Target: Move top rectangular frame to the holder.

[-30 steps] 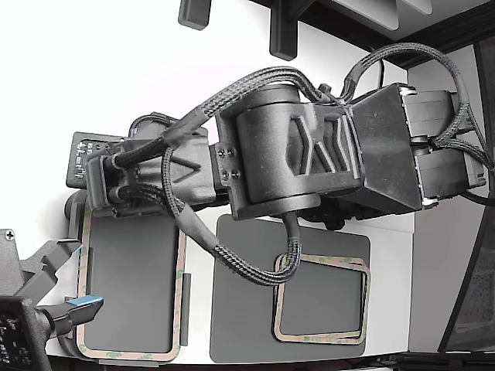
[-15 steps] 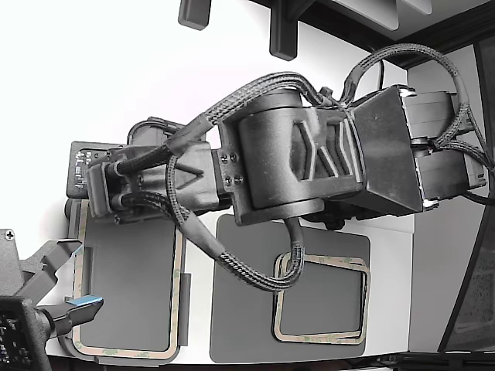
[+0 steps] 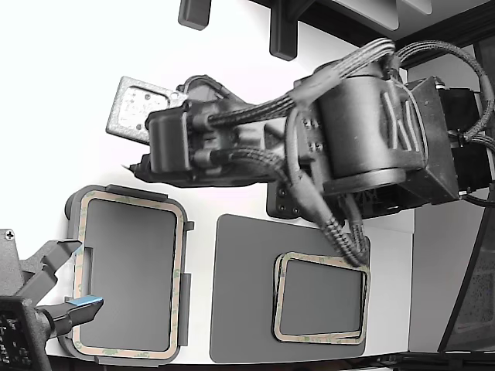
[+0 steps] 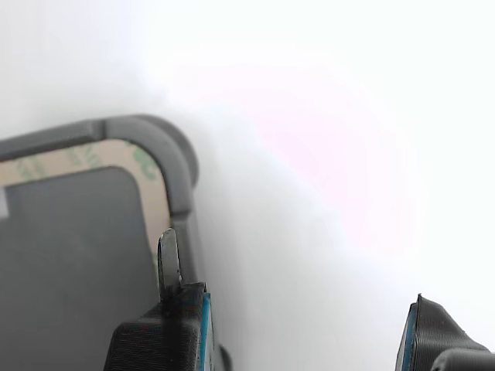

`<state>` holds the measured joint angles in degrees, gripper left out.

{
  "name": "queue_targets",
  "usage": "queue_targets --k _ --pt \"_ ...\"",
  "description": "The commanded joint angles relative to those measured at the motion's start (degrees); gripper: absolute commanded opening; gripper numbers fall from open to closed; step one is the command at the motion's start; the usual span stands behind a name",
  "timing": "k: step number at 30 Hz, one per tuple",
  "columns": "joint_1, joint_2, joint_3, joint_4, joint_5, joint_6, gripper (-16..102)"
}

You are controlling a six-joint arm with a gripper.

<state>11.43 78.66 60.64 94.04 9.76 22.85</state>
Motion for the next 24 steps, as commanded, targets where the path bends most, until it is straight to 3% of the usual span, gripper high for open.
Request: queue_targets --k 1,5,9,13,24 --pt "-2.6 8.6 5.1 -2.7 0.0 -0.8 100" --pt "-6.9 25.8 26.1 -16.1 -2.3 -10.9 100" --pt "-13.6 42.9 45.8 -26.7 -10.0 -16.2 100" --pt "-16.3 53.7 56.3 -30.2 -12.3 -18.0 100" --pt "-16.9 72.2 76.8 -38.7 -11.0 -19.1 100"
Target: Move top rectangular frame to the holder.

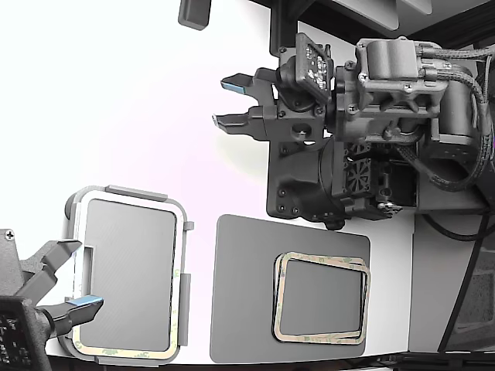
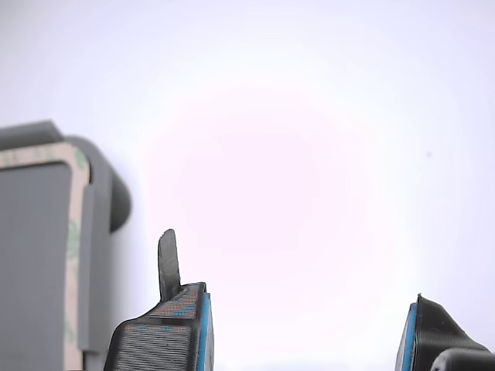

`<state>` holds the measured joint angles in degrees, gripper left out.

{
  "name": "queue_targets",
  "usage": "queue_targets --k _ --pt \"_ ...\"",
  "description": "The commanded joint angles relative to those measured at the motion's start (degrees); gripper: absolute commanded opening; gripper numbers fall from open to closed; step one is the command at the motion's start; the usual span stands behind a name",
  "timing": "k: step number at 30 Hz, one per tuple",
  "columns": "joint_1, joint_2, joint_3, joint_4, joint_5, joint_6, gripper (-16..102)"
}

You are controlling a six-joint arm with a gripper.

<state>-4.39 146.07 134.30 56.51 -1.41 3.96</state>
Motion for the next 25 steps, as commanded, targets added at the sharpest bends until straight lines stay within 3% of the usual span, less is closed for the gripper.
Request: queue_targets --k 1,12,15,18,25 --pt "-1.1 6.3 4.7 -2.0 0.3 -0.4 100" --pt "-1.1 23.3 17.0 -1.3 1.6 0.5 100" --pt "-0.5 23.2 16.9 -1.3 0.2 -0.5 100" --pt "-0.5 23.2 16.9 -1.3 3.5 1.7 100" --pt "-0.6 23.2 16.9 -1.2 3.7 1.8 100"
